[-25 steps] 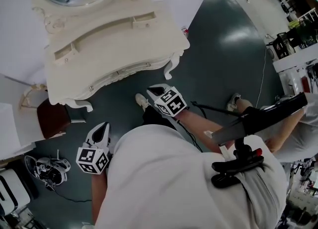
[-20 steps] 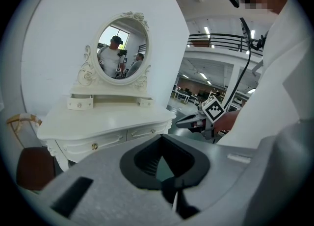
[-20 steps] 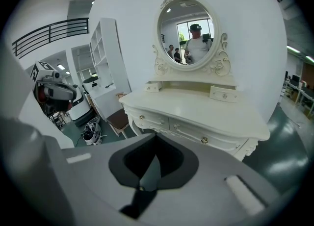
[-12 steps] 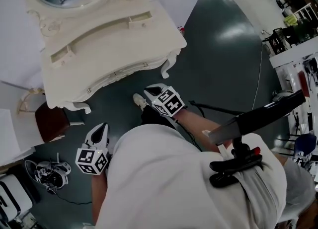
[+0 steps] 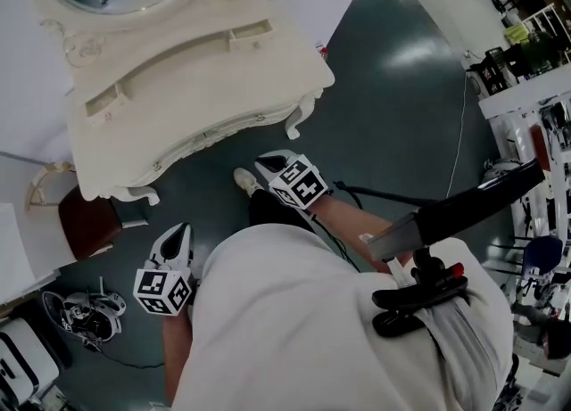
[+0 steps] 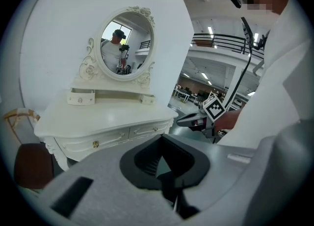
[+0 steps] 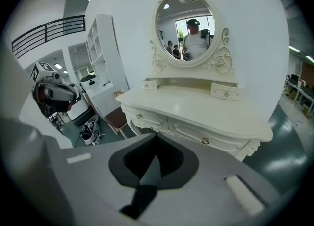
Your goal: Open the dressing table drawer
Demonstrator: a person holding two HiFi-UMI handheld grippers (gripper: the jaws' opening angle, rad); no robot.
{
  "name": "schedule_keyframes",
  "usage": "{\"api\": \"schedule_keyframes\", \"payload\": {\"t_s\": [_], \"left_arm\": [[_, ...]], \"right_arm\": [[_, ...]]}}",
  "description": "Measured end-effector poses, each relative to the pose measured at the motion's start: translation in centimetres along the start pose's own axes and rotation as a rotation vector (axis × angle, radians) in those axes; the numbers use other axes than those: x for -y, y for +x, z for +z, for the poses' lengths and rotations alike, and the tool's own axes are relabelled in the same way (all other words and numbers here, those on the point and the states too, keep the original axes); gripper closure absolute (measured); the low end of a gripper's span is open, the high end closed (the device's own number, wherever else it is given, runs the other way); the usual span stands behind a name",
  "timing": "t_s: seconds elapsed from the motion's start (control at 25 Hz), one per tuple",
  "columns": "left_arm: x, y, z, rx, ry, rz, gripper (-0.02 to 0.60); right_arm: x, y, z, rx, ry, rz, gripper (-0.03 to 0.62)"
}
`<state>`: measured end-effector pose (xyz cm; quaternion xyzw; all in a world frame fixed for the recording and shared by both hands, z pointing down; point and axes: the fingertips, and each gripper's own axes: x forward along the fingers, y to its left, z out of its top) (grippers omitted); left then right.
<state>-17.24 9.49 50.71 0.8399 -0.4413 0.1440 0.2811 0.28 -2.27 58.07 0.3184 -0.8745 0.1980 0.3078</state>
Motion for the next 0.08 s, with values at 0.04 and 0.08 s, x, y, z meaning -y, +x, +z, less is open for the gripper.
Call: {"api": "schedule_keyframes", "payload": {"t_s": [0.04,0.08], "left_arm": [[-0.24,0.08,0.18,-0.001,0.0,0.0,0.578],[-0.49,0.17,0.37,-0.002,0.001,-0.001,0.578]], "right_arm": [[0.11,0.18,0.2,0.0,0.001,-0.001,0.594],[0.23,0.36,0.4,0.0,0.002,-0.002,0.594]]}}
